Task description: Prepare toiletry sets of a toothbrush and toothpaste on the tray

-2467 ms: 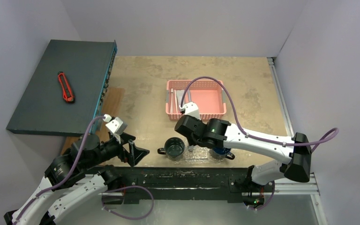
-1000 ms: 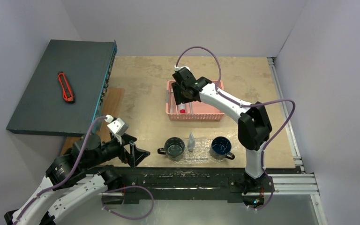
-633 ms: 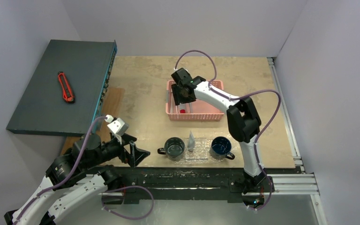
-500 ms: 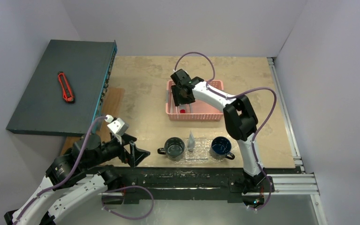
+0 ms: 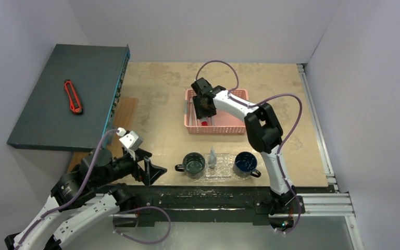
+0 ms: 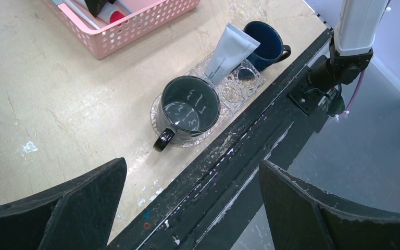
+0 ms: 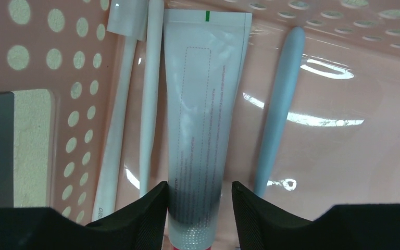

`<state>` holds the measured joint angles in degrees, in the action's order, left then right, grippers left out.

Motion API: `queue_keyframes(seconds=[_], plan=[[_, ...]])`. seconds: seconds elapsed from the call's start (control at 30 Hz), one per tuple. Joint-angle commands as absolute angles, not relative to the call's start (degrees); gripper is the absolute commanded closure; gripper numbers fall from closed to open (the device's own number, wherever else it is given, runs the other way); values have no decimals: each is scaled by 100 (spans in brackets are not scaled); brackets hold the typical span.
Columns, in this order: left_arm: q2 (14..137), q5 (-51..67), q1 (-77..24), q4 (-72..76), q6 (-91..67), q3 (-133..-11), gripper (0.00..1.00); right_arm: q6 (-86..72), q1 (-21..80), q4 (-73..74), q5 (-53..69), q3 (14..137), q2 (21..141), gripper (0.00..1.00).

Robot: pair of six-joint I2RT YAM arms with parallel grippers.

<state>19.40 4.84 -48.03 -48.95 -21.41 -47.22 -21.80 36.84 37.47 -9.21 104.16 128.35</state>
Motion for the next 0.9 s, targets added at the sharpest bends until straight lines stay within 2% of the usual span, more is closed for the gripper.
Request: queue_keyframes(seconds=[0.0, 0.3, 0.87], plan=[[1947, 466, -4798, -4808, -2017, -4755, 2, -2180, 3660, 3621, -855, 10628, 12918, 53], [1994, 453, -4787, -4816, -2010, -4759, 2, -2186, 3662, 3603, -870, 10547, 12738, 72], [2078, 524, -4746, -4775, -2019, -4760, 2, -2340, 3664, 3490, -1277, 10227, 11214, 75]])
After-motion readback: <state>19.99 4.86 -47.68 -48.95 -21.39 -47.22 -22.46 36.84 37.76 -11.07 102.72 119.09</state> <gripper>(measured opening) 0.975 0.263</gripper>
